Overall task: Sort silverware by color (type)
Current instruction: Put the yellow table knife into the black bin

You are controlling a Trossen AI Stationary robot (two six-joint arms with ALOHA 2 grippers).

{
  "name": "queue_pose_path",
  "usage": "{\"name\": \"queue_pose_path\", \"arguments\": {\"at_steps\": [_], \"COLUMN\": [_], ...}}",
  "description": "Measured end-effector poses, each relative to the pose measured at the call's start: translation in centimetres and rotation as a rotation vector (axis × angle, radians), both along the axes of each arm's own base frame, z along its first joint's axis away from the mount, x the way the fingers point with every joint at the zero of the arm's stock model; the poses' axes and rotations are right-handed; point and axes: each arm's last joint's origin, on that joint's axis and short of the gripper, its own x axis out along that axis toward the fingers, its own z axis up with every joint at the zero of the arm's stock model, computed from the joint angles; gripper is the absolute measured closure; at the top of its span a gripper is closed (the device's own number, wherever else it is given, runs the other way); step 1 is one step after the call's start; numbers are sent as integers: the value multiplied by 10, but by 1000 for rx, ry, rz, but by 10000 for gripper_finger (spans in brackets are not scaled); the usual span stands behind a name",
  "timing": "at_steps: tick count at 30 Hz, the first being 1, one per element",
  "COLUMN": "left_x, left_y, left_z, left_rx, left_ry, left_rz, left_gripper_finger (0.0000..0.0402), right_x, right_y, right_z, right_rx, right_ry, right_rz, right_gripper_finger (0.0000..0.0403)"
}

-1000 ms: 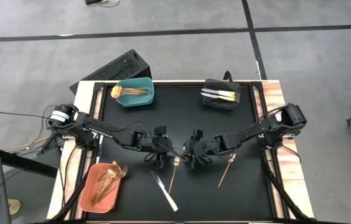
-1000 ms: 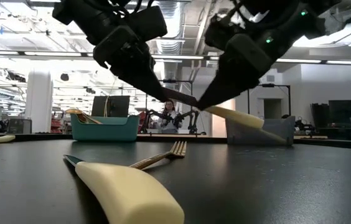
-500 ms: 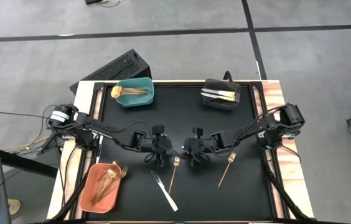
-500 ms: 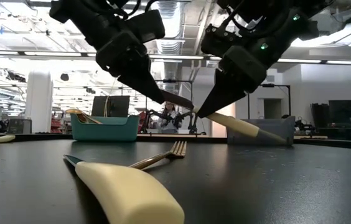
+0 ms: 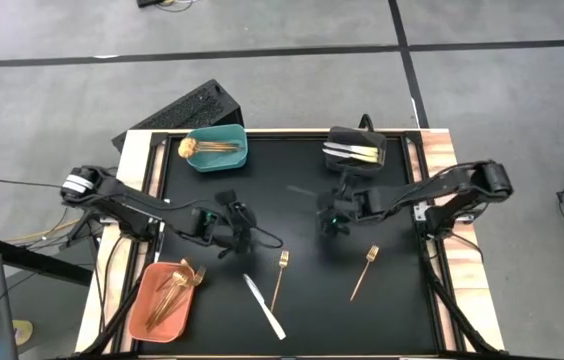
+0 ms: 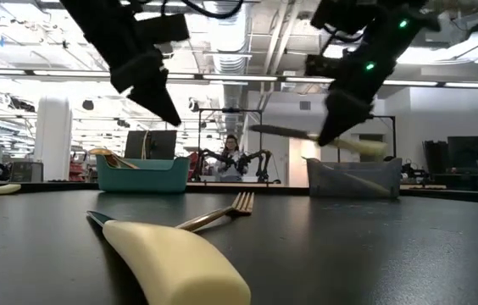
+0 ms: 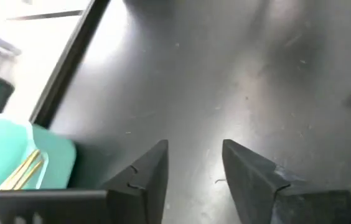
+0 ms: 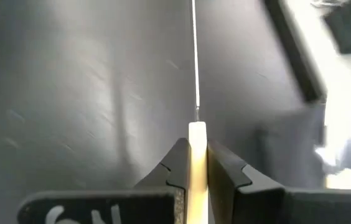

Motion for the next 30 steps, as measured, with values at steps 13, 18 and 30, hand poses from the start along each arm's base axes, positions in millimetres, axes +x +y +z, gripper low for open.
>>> {"name": "queue_pose_path", "arguments": {"at_steps": [13, 18, 30], "left_x": [-29, -36, -50], "left_y": [-19, -23, -27], "left_z": [8, 6, 4], "left_rx": [13, 12, 22], "left_ry": [-37, -16, 1], "left_rz": [129, 154, 227], "left_gripper_finger": [233, 232, 232], "right_x": [-34, -43, -75], "right_y": [-92, -125, -166], "right_z": [33, 30, -9], "right_rx": [-241, -181, -116], "right_ry": [149, 164, 156], "right_rz": [-89, -77, -28], "right_gripper_finger": [348, 348, 330]}}
